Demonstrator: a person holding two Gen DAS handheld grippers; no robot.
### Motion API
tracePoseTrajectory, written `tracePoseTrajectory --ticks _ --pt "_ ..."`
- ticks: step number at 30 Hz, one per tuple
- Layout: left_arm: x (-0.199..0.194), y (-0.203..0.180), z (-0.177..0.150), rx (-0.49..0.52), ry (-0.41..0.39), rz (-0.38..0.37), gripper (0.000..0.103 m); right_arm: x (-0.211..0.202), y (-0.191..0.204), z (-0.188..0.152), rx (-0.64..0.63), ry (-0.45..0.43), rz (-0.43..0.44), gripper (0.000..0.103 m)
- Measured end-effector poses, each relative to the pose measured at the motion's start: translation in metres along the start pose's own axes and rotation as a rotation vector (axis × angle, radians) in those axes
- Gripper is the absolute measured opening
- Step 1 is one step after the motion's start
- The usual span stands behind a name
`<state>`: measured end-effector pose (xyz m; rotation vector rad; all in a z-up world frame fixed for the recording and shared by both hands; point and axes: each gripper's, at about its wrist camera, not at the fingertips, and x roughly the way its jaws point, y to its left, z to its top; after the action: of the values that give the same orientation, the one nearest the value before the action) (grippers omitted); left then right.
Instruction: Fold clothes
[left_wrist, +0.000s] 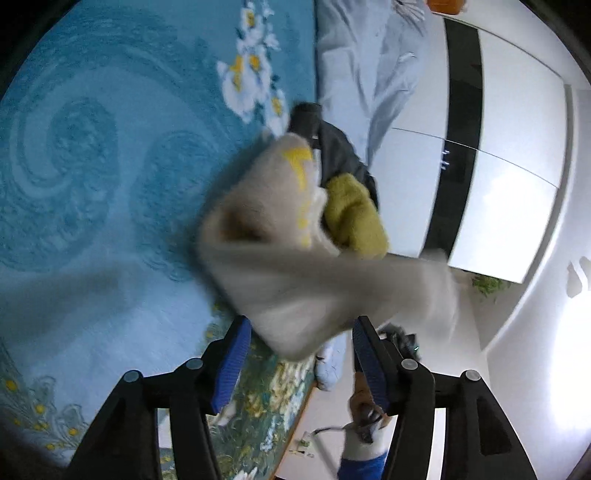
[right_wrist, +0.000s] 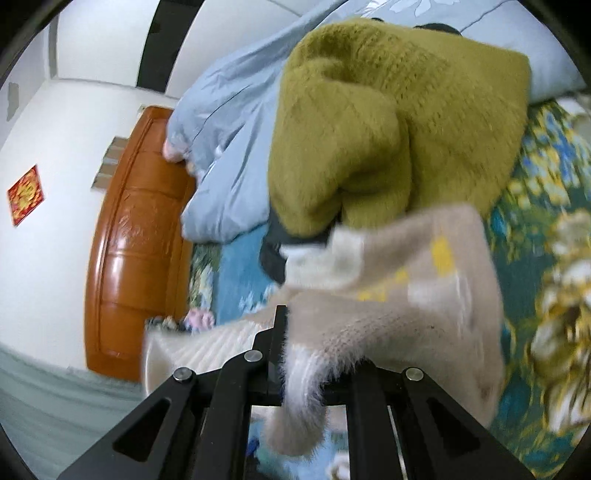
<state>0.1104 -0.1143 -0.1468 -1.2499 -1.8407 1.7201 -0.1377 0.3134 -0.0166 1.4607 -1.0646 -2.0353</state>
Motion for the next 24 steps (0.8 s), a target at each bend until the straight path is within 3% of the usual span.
tracePoseTrajectory --ticks 4,7,9,10,13,14,16,19,20,24 --pt "0.008 0.0 0.005 0.027 -0.01 0.102 0.062 0.031 -0.012 0.012 0.055 0.053 -0.081 0.011" --pt "0.011 -0.001 0.008 0.054 -0.03 0.164 0.061 0.034 -0.008 0.014 0.016 0.054 -0.109 0.017" --pt "0.013 -0.001 0.011 0.072 -0.043 0.205 0.062 0.027 -0.001 0.015 -0.021 0.046 -0.09 0.033" --pt "0.014 -0.001 0.012 0.081 -0.049 0.225 0.062 0.022 0.003 0.015 -0.041 0.037 -0.079 0.047" --pt "0.013 -0.002 0.017 0.114 -0.076 0.266 0.062 -0.006 0.01 0.01 -0.115 -0.029 -0.063 0.059" --pt "0.015 -0.001 0.019 0.116 -0.079 0.278 0.062 -0.013 0.005 0.006 -0.13 -0.041 -0.087 0.064" --pt "0.019 0.0 0.025 0.12 -0.085 0.302 0.063 -0.028 -0.005 -0.002 -0.155 -0.061 -0.139 0.064" --pt "0.026 0.004 0.031 0.115 -0.073 0.318 0.064 -0.033 -0.047 -0.023 -0.115 -0.027 -0.214 0.067" --pt "0.032 0.004 0.033 0.113 -0.059 0.312 0.064 -0.03 -0.062 -0.033 -0.088 0.004 -0.229 0.073" --pt "0.048 0.001 0.045 0.12 -0.046 0.284 0.068 -0.016 -0.102 -0.065 -0.009 0.071 -0.216 0.078"
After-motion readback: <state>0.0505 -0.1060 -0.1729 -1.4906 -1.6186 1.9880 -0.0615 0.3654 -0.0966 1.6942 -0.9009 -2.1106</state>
